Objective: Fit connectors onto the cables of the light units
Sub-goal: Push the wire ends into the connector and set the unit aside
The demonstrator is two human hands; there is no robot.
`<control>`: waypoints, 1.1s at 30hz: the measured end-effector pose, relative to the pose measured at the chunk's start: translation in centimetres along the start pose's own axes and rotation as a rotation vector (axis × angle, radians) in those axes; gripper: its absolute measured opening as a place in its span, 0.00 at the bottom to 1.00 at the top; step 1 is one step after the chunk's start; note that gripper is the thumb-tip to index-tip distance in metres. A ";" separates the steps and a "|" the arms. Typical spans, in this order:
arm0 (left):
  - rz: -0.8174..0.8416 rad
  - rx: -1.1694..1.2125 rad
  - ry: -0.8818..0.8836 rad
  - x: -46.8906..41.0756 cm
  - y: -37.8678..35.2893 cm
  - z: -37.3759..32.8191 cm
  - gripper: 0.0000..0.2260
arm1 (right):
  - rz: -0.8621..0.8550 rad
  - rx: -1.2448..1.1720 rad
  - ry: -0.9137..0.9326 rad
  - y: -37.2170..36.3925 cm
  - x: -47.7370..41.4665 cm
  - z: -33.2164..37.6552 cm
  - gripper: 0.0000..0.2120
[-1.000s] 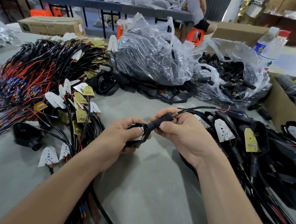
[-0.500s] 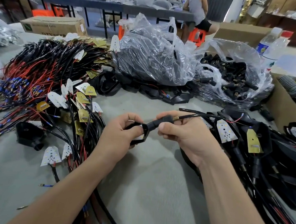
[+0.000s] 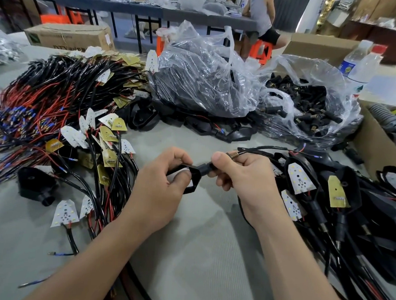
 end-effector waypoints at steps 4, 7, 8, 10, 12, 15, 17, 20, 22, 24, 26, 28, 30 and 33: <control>0.010 0.021 -0.009 0.0 0.1 -0.4 0.06 | -0.034 0.033 0.023 -0.6 0.1 -0.3 0.14; 0.035 0.174 0.062 0.1 0.1 -0.4 0.07 | -0.019 0.137 0.046 -1.4 0.3 -0.4 0.16; 0.042 0.214 0.077 0.1 0.0 -0.4 0.07 | -0.023 0.159 0.049 -1.6 0.3 -0.4 0.15; 0.049 0.249 0.077 0.1 0.0 -0.4 0.06 | -0.030 0.191 0.051 -1.7 0.2 -0.3 0.15; 0.065 0.245 0.067 0.1 0.1 -0.4 0.06 | -0.043 0.215 0.063 -1.6 0.2 -0.3 0.17; 0.070 0.261 0.065 0.2 0.3 -0.3 0.08 | -0.071 0.272 0.116 -1.7 0.5 -0.3 0.23; 0.057 0.298 0.061 0.3 0.4 -0.3 0.09 | -0.082 0.319 0.150 -2.0 0.7 -0.3 0.25; 0.077 0.343 0.032 0.4 0.2 -0.7 0.09 | -0.051 0.298 0.149 -2.7 0.9 -0.3 0.28; 0.086 0.360 0.049 0.3 -0.1 -0.6 0.08 | -0.030 0.288 0.135 -2.8 0.9 -0.3 0.29; 0.058 0.389 0.116 0.0 -0.1 -0.4 0.07 | -0.040 0.276 0.141 -2.5 0.9 -0.2 0.28; 0.047 0.491 0.198 -0.5 0.0 -0.3 0.08 | -0.098 0.228 0.183 -1.9 0.8 0.1 0.26; 0.098 0.559 0.245 -0.8 0.2 -0.1 0.11 | -0.198 0.151 0.222 -1.1 0.5 0.2 0.25; 0.189 0.587 0.251 -0.9 0.4 0.0 0.15 | -0.253 0.131 0.246 -0.5 0.2 0.2 0.29; 0.249 0.610 0.267 -0.9 0.5 0.1 0.14 | -0.217 0.116 0.259 -0.7 0.1 0.1 0.28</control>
Point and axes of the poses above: each hand's wrist, its own x-axis away from the middle knuckle, its own y-axis out of the back of the hand, z = x × y, the point moved 3 cm from there along -x, towards the middle knuckle, and after that the axes turned 6 degrees about -x, right-handed, at the moved point
